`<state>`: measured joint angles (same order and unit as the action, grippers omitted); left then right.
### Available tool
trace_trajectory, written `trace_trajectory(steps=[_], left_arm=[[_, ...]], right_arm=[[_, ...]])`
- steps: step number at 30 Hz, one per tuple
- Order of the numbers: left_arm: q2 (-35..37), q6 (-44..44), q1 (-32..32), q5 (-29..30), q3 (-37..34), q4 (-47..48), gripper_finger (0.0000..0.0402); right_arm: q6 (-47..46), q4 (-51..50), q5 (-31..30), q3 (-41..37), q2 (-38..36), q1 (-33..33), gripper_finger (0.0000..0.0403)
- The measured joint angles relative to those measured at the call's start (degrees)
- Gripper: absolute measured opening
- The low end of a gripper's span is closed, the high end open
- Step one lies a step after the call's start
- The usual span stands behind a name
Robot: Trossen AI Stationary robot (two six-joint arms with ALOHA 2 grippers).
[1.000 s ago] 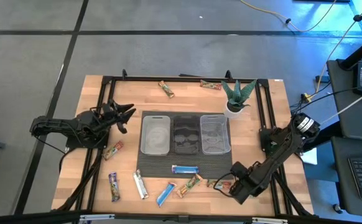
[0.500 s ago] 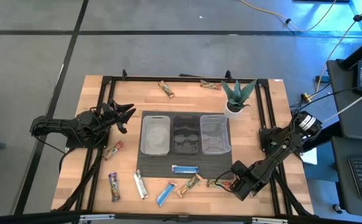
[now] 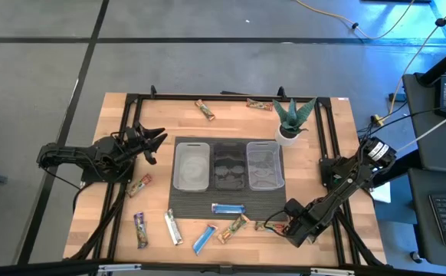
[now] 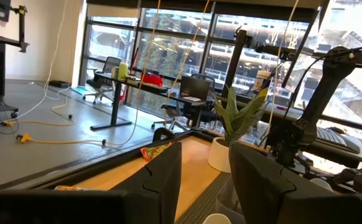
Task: Pick and place Granola Bars by type
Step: Put the orange granola bar into the transparent bin
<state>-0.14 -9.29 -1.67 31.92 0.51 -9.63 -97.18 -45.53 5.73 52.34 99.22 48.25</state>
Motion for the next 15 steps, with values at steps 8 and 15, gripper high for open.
trace_trajectory(steps=[8, 15], left_arm=[[0.0, 0.01, 0.02, 0.0, 0.0, -0.02, 0.0128], [0.0, 0.01, 0.02, 0.0, 0.0, -0.02, 0.0128]], right_arm=[[1.24, -1.27, 0.51, 0.56, 0.13, -0.07, 0.0099], [6.28, -7.66, -0.05, 5.2, 0.49, -0.17, 0.0097]])
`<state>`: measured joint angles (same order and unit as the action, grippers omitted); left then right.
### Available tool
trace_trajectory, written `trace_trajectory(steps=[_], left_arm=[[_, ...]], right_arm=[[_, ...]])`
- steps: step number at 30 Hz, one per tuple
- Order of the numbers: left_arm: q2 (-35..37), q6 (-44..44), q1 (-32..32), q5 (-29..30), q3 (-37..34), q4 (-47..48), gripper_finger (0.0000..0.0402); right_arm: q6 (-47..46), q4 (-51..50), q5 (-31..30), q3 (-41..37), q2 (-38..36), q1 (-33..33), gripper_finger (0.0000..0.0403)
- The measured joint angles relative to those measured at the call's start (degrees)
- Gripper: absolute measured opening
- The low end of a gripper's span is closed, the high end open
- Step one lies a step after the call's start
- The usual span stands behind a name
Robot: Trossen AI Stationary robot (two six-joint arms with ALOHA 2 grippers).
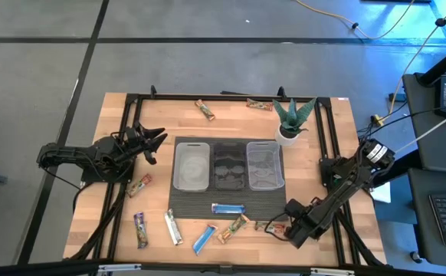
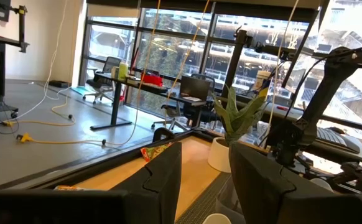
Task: Pick and place Granola Bars by type
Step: Put the orange granola bar into the transparent bin
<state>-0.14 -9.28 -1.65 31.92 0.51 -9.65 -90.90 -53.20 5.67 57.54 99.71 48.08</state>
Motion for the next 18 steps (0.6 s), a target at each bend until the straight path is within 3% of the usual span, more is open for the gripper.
trace_trajectory(steps=[8, 15, 18], left_arm=[[0.0, -0.02, -0.02, -0.02, 0.0, 0.0, 0.0128], [0.0, -0.02, 0.0, -0.02, -0.01, 0.0, 0.0128], [0.0, -0.02, -0.01, -0.02, -0.01, 0.0, 0.0128]], right_arm=[[6.6, -11.64, -14.74, 9.32, -0.16, -1.06, 0.0096], [20.65, -18.62, -35.18, 19.05, -0.27, -5.15, 0.0096], [27.65, -18.96, -46.74, 21.78, -0.28, -7.86, 0.0096]])
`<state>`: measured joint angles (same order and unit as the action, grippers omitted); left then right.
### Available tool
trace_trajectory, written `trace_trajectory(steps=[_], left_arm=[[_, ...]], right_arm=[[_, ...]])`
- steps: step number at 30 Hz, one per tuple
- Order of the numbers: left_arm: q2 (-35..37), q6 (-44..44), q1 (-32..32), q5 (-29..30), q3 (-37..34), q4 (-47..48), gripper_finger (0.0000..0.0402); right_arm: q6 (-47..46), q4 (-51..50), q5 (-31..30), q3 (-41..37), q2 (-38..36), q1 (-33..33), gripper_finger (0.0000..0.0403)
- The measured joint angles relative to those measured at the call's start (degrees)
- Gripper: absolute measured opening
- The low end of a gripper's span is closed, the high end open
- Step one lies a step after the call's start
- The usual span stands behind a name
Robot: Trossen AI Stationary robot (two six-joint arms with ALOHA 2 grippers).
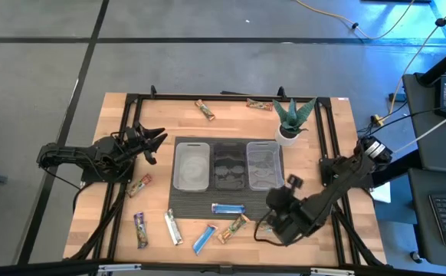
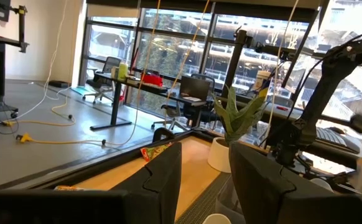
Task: Pick and place Granola Bars by type
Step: Put the orange granola bar into the transparent bin
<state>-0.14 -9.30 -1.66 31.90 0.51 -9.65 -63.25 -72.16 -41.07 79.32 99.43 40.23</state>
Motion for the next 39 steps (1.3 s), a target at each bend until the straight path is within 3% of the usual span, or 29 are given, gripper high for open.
trace_trajectory(steps=[2, 5, 12, 20, 31, 39], left_arm=[[0.0, 0.0, 0.0, 0.0, 0.0, 0.0, 0.0128], [0.0, 0.0, 0.0, 0.0, 0.01, 0.0, 0.0128], [0.0, 0.0, -0.01, 0.0, 0.01, 0.0, 0.0128], [0.0, -0.45, 0.01, 0.0, 0.0, 0.0, 0.0128], [0.0, -0.46, -0.01, 0.0, 0.01, 0.0, 0.0128], [0.0, -0.46, 0.0, 0.0, 0.01, 0.0, 0.0128]], right_arm=[[4.56, 0.45, -6.33, 0.66, -0.05, -2.08, 0.0096], [8.64, 1.28, -9.87, 0.79, -0.05, -5.56, 0.0096], [9.85, 3.61, -5.55, -3.08, -0.07, -13.18, 0.0096], [9.62, 11.15, -5.16, -10.01, -0.05, -18.45, 0.0096], [9.78, 21.67, 1.94, -16.03, -0.05, -20.81, 0.0096], [9.76, 24.3, 3.69, -18.59, -0.05, -21.45, 0.0099]])
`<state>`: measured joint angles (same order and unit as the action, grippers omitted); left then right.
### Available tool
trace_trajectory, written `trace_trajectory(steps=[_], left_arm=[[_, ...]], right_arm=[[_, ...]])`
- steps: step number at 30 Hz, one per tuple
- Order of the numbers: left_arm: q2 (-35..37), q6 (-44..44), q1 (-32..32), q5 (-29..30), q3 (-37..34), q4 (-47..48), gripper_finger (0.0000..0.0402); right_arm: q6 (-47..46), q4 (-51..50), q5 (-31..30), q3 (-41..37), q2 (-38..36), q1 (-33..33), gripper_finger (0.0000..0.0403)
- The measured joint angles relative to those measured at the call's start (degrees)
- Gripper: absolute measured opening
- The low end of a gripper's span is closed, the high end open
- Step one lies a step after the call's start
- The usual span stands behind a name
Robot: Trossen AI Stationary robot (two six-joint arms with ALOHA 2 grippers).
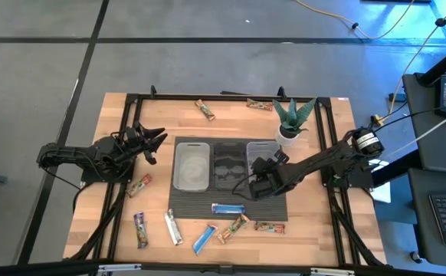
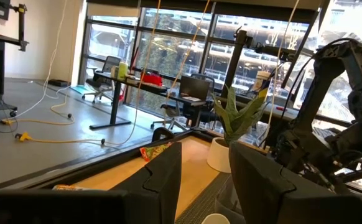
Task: Pick and place Granola Bars by type
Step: Put the orange granola bar into the transparent bin, then put the red granola bar into the gray bin
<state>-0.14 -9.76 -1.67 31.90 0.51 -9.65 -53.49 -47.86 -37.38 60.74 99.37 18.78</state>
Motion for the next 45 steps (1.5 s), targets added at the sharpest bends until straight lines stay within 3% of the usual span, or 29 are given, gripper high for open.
trace_trajectory(steps=[9, 17, 20, 26, 33, 37, 41, 45], left_arm=[[0.0, 0.02, -0.01, 0.0, 0.0, 0.0, 0.0128], [0.0, -0.02, 0.02, 0.0, 0.0, 0.01, 0.0128], [0.0, -0.17, 0.0, -0.02, 0.0, 0.02, 0.0128], [0.0, -0.15, 0.0, -2.4, 0.0, 0.37, 0.0134], [0.0, 0.03, -0.01, -3.29, -0.01, 0.42, 0.02], [0.0, -0.02, 0.01, -3.61, 0.0, 0.44, 0.0241], [0.0, -2.17, -0.01, -3.96, -0.02, 0.44, 0.0254], [-0.01, -5.91, 0.02, -6.55, 0.53, -0.85, 0.0255]], right_arm=[[3.3, -0.89, 1.42, 0.42, 0.0, -0.04, 0.0164], [4.1, -22.42, 4.55, 10.8, -1.54, 2.15, 0.0181], [4.11, -23.99, 6.7, 10.47, -5.71, 3.99, 0.0178], [-0.23, -15.11, 8.89, 0.4, -20.49, 11.55, 0.0178], [2.0, 4.01, 0.12, -12.59, -36.99, 19.47, 0.0178], [9.26, 14.19, -3.55, -18.18, -41.86, 20.81, 0.0178], [16.52, 17.19, -3.53, -21.42, -43.93, 20.88, 0.0178], [14.85, 17.14, -4.51, -22.92, -44.05, 20.88, 0.0178]])
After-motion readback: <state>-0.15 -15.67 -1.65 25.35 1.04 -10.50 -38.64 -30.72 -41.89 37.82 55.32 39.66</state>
